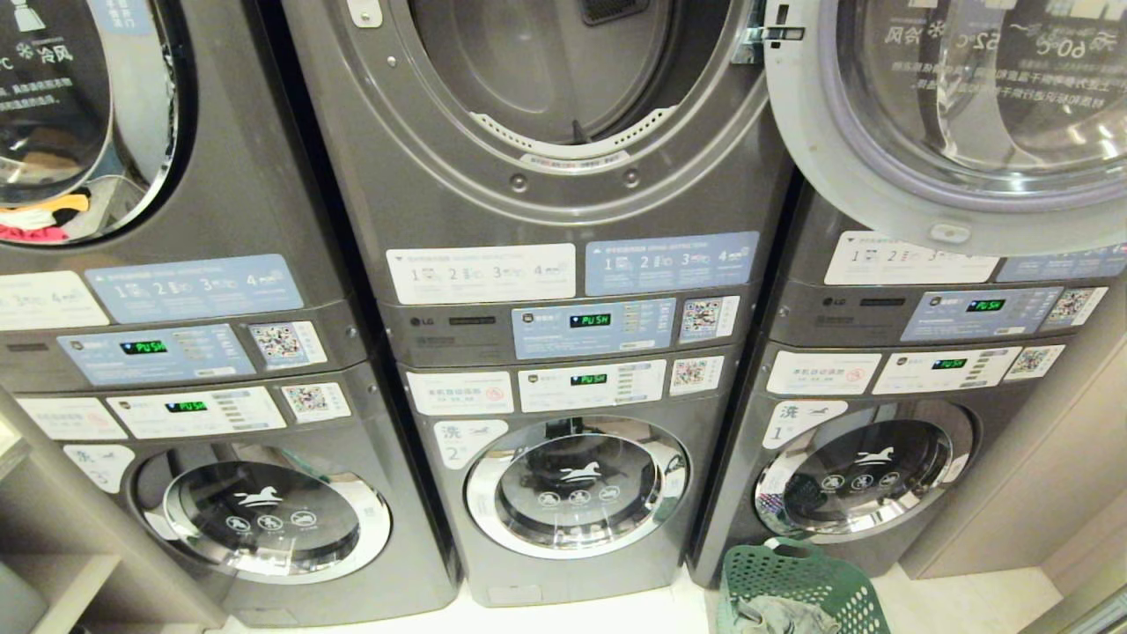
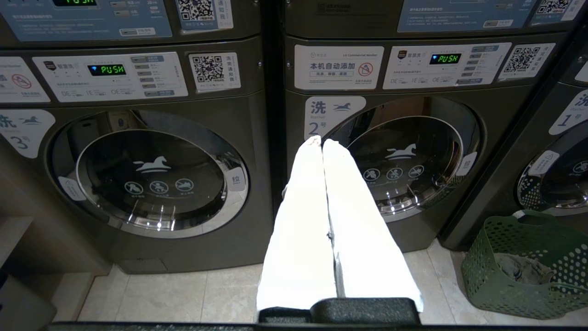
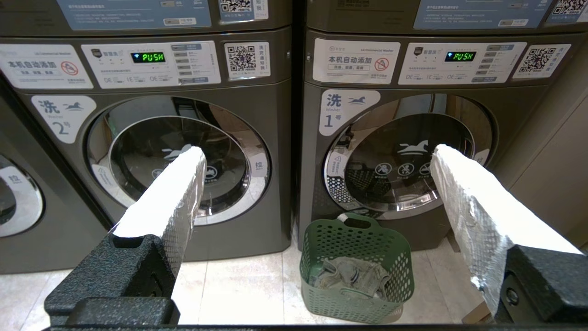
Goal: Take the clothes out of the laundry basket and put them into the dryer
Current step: Take the clothes out of the basket
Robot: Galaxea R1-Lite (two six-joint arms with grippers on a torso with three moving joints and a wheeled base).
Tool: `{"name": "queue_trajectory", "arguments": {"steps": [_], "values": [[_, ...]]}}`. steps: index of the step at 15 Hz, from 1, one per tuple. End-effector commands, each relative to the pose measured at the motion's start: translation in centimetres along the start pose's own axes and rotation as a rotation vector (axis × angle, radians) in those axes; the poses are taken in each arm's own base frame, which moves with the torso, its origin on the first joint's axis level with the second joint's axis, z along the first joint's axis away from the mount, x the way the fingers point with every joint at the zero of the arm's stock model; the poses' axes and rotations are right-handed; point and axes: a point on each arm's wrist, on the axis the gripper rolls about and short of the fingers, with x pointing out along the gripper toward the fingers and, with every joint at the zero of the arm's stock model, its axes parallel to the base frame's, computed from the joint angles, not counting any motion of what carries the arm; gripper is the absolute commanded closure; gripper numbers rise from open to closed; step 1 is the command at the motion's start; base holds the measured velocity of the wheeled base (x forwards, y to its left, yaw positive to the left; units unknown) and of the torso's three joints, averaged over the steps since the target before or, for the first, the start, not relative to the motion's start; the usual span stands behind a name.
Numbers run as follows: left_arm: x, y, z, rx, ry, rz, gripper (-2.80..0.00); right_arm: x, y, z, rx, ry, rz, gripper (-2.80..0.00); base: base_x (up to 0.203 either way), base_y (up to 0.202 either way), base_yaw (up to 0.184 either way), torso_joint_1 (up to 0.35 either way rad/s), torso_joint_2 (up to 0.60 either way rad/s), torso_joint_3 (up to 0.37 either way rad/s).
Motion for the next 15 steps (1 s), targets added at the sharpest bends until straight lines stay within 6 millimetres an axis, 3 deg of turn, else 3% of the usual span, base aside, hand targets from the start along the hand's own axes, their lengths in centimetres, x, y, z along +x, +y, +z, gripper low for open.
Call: {"name": "queue_trajectory", "arguments": {"steps": [1, 15], "values": [[0.00, 0.00, 0.00, 0.000, -0.001, 0.001, 0.00, 0.01, 0.00, 0.00, -0.001, 0.001, 0.000, -2.80, 0.000, 0.000, 0.000, 0.000, 0.00, 0.000], [0.01, 0.00, -0.03, 0.000, 0.001, 0.001, 0.00, 0.01, 0.00, 0.00, -0.001, 0.001, 0.000, -2.80, 0.000, 0.000, 0.000, 0.000, 0.00, 0.000]]}}
